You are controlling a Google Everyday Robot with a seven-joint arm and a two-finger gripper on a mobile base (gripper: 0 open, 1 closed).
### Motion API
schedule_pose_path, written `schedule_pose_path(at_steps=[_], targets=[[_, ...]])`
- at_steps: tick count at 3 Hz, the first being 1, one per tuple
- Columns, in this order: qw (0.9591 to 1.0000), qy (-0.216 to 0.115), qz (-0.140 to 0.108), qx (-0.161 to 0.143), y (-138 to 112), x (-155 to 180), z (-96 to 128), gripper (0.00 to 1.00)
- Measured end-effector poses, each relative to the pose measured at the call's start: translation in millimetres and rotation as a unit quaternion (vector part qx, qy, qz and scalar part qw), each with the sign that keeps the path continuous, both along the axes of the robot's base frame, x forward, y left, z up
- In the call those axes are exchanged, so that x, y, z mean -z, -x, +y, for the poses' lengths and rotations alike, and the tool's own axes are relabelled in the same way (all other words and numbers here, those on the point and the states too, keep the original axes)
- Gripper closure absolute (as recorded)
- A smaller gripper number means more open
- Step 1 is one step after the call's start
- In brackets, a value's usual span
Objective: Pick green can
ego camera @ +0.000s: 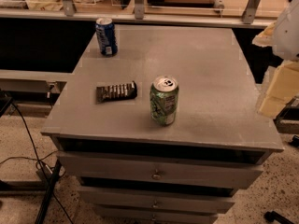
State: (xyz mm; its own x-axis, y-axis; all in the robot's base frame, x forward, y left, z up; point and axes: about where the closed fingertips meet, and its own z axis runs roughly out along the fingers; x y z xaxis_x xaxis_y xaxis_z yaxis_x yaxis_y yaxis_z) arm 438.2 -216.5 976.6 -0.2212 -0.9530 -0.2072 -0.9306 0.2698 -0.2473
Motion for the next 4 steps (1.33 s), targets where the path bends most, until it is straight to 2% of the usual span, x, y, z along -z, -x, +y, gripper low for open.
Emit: schedule_pose_path(at_steps=[1, 2, 3, 4], targets=[[1.0000, -0.006, 0.000, -0.002, -1, 0, 2, 0.00], [0.9985, -0.051, -0.003, -0.019, -5, -4, 17, 0.00], [0.9946, -0.071, 0.018, -0.074, -13, 8, 75, 0.00], [0.9892, -0.071, 0.023, -0.126, -26, 15, 141, 0.00]])
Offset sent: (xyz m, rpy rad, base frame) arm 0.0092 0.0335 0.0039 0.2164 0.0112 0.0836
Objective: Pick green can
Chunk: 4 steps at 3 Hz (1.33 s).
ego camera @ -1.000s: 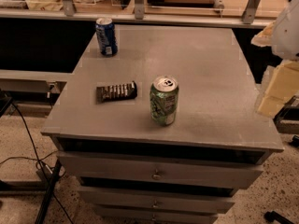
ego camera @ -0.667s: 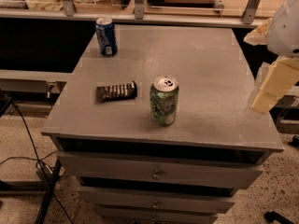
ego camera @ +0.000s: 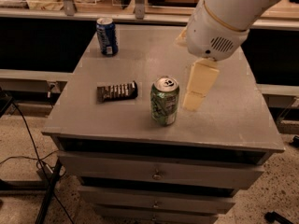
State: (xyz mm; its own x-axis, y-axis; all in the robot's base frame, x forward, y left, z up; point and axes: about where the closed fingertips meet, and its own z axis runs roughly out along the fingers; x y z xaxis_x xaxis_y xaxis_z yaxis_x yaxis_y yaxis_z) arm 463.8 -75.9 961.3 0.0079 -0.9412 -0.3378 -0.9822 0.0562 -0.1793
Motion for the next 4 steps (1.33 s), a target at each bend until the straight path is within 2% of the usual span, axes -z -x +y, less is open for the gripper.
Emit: schedule_pose_path(at_steps=[1, 2, 3, 4], targets=[[1.0000, 0.000, 0.000, 0.000, 0, 0, 0, 0.00], [0.9996, -0.027, 0.001, 0.005, -2, 6, -1, 0.00], [0.9916, -0.129, 0.000, 0.005, -12, 34, 8, 0.00], [0.9841, -0.177, 0.008, 0.009, -16, 51, 19, 0.00]])
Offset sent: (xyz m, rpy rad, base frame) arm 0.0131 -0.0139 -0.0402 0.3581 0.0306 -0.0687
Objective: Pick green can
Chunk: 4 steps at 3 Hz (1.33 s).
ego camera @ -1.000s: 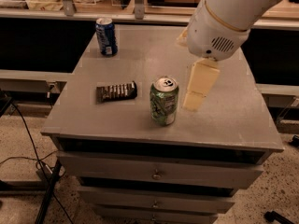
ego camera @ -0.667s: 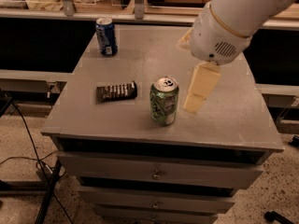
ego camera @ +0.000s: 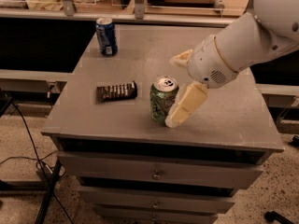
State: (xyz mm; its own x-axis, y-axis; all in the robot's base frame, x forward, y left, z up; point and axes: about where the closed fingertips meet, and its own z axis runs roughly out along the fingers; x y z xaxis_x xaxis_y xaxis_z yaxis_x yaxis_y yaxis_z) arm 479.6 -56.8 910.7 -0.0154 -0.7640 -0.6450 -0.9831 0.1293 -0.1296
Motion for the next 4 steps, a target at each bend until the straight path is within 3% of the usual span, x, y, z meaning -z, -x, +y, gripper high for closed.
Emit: schedule_pose_path(at_steps=[1, 4], targets=[[1.0000, -0.005, 0.000, 0.000, 0.0, -1.0, 2.6, 0.02], [1.0000, -0.004, -0.002, -0.004, 2.4, -2.7, 7.3, 0.71]])
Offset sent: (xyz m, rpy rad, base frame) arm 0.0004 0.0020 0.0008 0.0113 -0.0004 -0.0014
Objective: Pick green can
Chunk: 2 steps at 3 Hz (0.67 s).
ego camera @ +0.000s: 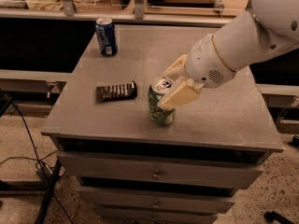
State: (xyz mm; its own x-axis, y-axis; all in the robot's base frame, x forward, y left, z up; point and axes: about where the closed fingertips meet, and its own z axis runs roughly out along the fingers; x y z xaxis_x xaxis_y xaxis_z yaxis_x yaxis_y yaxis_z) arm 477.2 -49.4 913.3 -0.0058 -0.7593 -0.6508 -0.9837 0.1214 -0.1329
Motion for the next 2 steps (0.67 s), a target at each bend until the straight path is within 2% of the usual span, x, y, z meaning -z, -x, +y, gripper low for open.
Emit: schedule_pose_path(at_steps=[1, 2], targets=[[0.9999, -0.010, 0.003, -0.005, 0, -3, 1, 0.95], [0.9997, -0.020, -0.012, -0.012, 0, -40, 5, 1.00]])
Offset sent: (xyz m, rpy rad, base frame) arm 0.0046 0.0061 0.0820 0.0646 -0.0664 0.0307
